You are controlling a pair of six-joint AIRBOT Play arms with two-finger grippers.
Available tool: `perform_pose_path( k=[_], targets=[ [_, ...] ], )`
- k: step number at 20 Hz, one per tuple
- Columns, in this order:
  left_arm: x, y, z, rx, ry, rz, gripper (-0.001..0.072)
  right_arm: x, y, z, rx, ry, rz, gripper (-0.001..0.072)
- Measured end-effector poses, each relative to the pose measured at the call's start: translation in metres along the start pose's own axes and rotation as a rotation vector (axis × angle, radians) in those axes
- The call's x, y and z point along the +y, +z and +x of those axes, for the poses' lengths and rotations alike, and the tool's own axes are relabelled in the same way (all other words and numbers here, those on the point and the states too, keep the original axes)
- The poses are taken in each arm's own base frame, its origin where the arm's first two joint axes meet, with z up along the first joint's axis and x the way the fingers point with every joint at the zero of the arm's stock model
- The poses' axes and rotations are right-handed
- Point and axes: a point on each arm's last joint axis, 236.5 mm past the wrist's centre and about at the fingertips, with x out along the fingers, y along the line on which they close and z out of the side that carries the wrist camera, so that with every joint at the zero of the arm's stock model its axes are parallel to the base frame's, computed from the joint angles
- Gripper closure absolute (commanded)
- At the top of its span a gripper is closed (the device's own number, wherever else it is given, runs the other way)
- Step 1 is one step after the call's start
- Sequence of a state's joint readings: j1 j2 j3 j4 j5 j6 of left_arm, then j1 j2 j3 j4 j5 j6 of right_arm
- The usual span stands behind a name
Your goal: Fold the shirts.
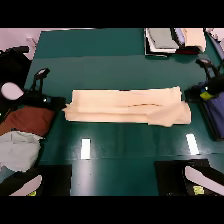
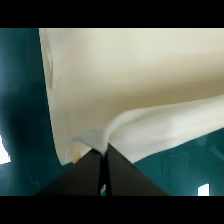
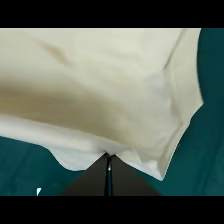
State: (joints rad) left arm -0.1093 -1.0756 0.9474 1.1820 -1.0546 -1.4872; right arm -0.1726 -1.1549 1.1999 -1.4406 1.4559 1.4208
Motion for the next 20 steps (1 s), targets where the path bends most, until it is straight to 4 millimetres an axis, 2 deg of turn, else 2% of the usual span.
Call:
perform_pose_path(
  k=[4,8,9,10,11,12,14,16,17,18,19,20],
  targets=[
    [0.012,0.049,0.034,-0.015,0.020,-0.015,0.0685,-0.009,0.058,0.016,-0.028,-0.004,-0.001,0.0702],
    [0.020,0.077,0.063,-0.016,0.028,-0.026,0.0682,-0.012,0.098,0.037,-0.033,0.017,0.003,0.0695],
    [0.022,0.082,0.067,-0.021,0.030,-0.027,0.0524,-0.010,0.106,0.042,-0.036,0.034,0.005,0.0603],
    [0.023,0.085,0.071,-0.024,0.031,-0.029,0.0190,-0.008,0.114,0.047,-0.040,0.060,0.009,0.0417],
    [0.024,0.087,0.073,-0.027,0.032,-0.030,0.0052,-0.005,0.121,0.051,-0.045,0.089,0.016,0.0362],
    [0.024,0.090,0.073,-0.034,0.032,-0.032,0.0053,-0.003,0.126,0.054,-0.051,0.120,0.026,0.0359],
    [0.023,0.093,0.072,-0.036,0.031,-0.028,0.0059,0.001,0.135,0.054,-0.069,0.192,0.035,0.0287],
    [0.019,0.098,0.063,-0.042,0.030,-0.015,0.0482,-0.002,0.133,0.052,-0.062,0.255,0.038,0.0196],
    [0.017,0.102,0.057,-0.051,0.029,-0.007,0.0625,-0.007,0.127,0.051,-0.050,0.280,0.047,0.0184],
    [0.013,0.105,0.050,-0.062,0.026,0.000,0.0683,-0.015,0.121,0.053,-0.034,0.297,0.065,0.0177],
    [0.010,0.108,0.043,-0.072,0.022,0.007,0.0684,-0.025,0.111,0.056,-0.014,0.312,0.089,0.0173],
    [0.006,0.110,0.038,-0.080,0.014,0.008,0.0684,-0.034,0.101,0.060,0.004,0.327,0.119,0.0110]
  ],
)
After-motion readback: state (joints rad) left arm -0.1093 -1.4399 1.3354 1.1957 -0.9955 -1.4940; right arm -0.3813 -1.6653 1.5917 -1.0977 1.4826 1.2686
